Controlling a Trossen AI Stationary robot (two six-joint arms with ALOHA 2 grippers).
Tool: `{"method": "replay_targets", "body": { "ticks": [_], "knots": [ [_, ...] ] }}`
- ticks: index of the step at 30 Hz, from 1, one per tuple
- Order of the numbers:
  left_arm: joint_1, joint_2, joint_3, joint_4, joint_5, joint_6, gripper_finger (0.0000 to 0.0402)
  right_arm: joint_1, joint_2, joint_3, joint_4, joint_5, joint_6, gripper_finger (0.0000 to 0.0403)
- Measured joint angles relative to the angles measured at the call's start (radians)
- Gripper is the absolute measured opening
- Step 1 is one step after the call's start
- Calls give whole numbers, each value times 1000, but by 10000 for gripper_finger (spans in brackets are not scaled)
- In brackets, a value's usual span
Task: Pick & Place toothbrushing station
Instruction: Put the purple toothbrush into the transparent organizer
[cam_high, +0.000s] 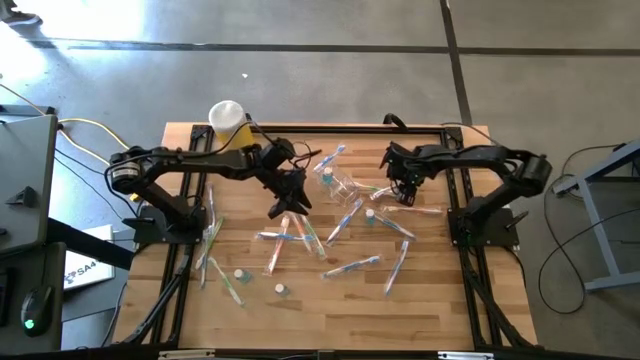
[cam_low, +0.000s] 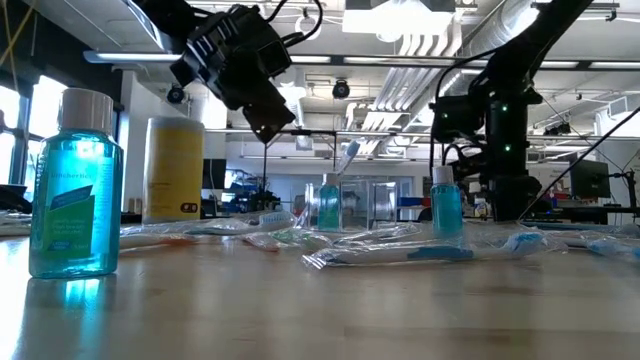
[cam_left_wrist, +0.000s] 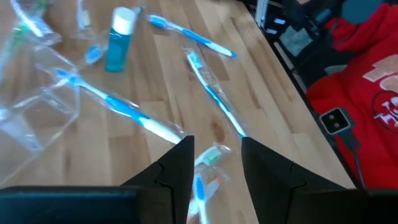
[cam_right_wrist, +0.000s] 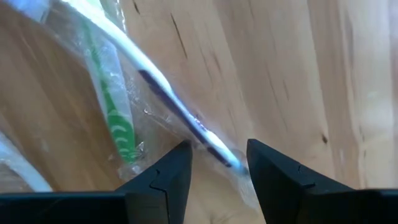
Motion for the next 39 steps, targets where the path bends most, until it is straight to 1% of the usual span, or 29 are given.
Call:
{"method": "replay_targets", "body": {
  "ticks": [4, 7, 10, 14, 15, 18, 20, 22, 25, 29, 34, 36, 39],
  "knots": [
    [-42, 0, 0, -3, -4, 0, 129, 1, 26, 1, 5, 1, -56, 148],
    [-76, 0, 0, -4, -5, 1, 129, 14, 27, 3, 8, 26, -76, 135],
    [-106, 0, 0, -16, -7, 3, 129, 24, 31, 13, 0, 46, -74, 98],
    [-138, 0, 0, -58, -11, 23, 129, 42, 34, 27, -2, 57, -74, 25],
    [-147, 0, 0, -68, -17, 27, 129, 46, 34, 29, 0, 65, -73, 19],
    [-175, 0, 0, -86, -67, 30, 129, 60, 32, 34, 11, 90, -53, 22],
    [-190, 1, 0, -94, -103, 34, 129, 77, 32, 37, 46, 154, -40, 23],
    [-203, 1, 0, -105, -124, 43, 129, 95, 29, 39, 41, 229, -33, 20],
    [-217, 1, 0, -108, -139, 55, 129, 115, 2, 37, 22, 273, -34, 19],
    [-219, 1, 0, -108, -139, 56, 129, 159, -70, 52, -2, 266, 5, 19],
    [-218, 1, 0, -108, -142, 64, 129, 251, -235, 79, -9, 241, 63, 20],
    [-218, 1, 0, -108, -142, 69, 129, 296, -314, 80, 44, 193, 68, 20],
    [-217, 1, 0, -108, -142, 82, 129, 357, -421, 78, 188, 56, 67, 20]
  ]
}}
